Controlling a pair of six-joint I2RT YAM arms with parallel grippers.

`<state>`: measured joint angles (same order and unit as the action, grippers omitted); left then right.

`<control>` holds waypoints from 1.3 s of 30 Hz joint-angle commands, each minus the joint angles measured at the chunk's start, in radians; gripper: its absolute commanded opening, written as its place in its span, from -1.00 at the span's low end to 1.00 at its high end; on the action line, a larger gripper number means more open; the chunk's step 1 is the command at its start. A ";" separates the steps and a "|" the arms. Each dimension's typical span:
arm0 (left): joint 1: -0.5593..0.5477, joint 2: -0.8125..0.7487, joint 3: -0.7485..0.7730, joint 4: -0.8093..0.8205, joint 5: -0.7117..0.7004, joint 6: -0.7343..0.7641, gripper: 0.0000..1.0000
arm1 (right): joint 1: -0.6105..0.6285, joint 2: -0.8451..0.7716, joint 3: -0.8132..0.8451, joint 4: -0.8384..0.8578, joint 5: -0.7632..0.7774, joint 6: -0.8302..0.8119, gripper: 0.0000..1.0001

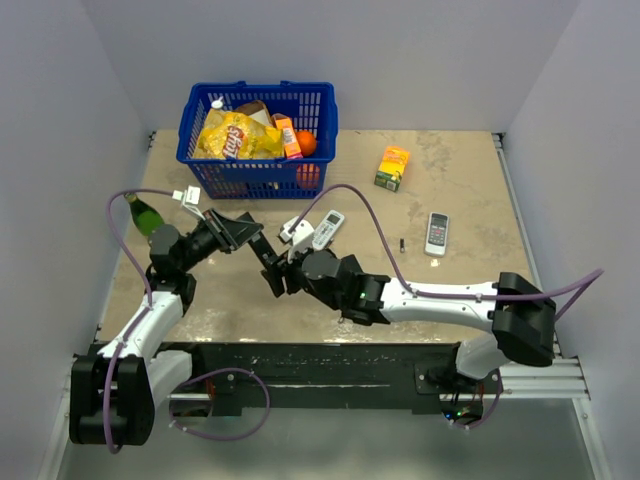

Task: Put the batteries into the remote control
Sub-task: Load the battery into the remote control.

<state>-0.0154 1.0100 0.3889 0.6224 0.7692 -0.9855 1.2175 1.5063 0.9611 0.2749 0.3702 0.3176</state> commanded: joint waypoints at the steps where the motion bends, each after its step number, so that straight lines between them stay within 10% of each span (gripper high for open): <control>1: -0.003 -0.011 0.030 0.082 0.045 -0.028 -1.00 | -0.035 -0.066 0.082 -0.069 0.001 -0.017 0.29; 8: -0.004 0.012 0.019 0.164 0.081 -0.076 -1.00 | -0.085 -0.078 0.094 -0.094 -0.095 -0.018 0.18; 15: -0.003 0.009 0.019 0.171 0.085 -0.076 -1.00 | -0.090 -0.063 0.099 -0.068 -0.216 -0.012 -0.43; 39: -0.004 0.004 0.022 0.171 0.093 -0.071 -1.00 | -0.088 0.049 0.199 -0.101 -0.189 -0.032 -0.81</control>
<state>-0.0154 1.0191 0.3889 0.7395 0.8440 -1.0405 1.1259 1.5444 1.1133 0.1780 0.1699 0.2947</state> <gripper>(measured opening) 0.236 0.119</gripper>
